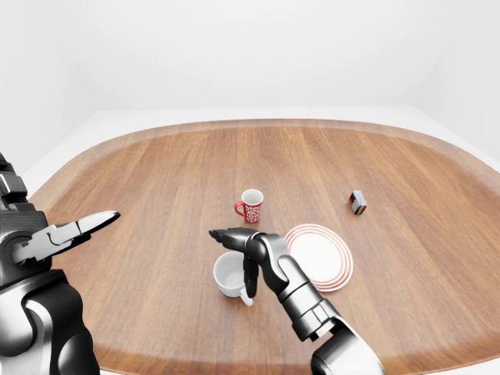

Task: Put the white mug on the plate.

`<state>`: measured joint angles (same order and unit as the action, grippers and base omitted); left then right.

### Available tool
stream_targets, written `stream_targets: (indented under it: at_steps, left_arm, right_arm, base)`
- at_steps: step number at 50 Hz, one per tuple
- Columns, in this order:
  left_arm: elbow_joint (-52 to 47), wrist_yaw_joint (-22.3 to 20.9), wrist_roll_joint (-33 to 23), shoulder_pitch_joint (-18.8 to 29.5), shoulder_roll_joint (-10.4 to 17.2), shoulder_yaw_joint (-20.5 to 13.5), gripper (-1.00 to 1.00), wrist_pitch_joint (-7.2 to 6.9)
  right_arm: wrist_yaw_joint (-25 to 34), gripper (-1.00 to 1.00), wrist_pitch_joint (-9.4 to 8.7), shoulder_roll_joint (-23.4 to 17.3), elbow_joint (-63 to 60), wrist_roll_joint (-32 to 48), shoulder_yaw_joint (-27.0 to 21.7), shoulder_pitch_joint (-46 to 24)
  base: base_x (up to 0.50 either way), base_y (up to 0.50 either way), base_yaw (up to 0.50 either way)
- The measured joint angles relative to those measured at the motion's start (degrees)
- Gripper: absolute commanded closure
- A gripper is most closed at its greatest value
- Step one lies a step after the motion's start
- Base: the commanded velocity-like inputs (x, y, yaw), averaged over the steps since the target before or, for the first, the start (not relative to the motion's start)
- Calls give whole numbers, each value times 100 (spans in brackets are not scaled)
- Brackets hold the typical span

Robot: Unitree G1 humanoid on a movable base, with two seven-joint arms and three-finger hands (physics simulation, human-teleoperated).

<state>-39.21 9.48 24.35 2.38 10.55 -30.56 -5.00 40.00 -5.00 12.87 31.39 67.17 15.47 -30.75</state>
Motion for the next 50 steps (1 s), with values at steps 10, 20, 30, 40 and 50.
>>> stream_targets:
  at_steps: [10,20,30,40,50]
  left_arm:
    - [18,-4,-4,0,-4,11,-100,0]
    - [27,-7,-2,-5,-10,19,-100,0]
    - [21,-12,-4,-17,-22,28,-100,0]
    - [44,-30,-33,-29,-37,45,-100,0]
    - [48,-39,-47,-36,-48,53,-100,0]
  right_arm:
    - [-34,-100,0,8,769,-39,-82,-328]
    - [-203,-100,0,66,1398,86,-94,-626]
    - [-352,-100,0,163,1829,307,-65,-797]
    - [-511,-100,0,287,2170,516,-35,-906]
    - [-636,-100,0,409,2414,665,-11,-992]
  base:
    - [0,0,0]
    - [0,0,0]
    - [0,0,0]
    - [0,0,0]
    - [0,0,0]
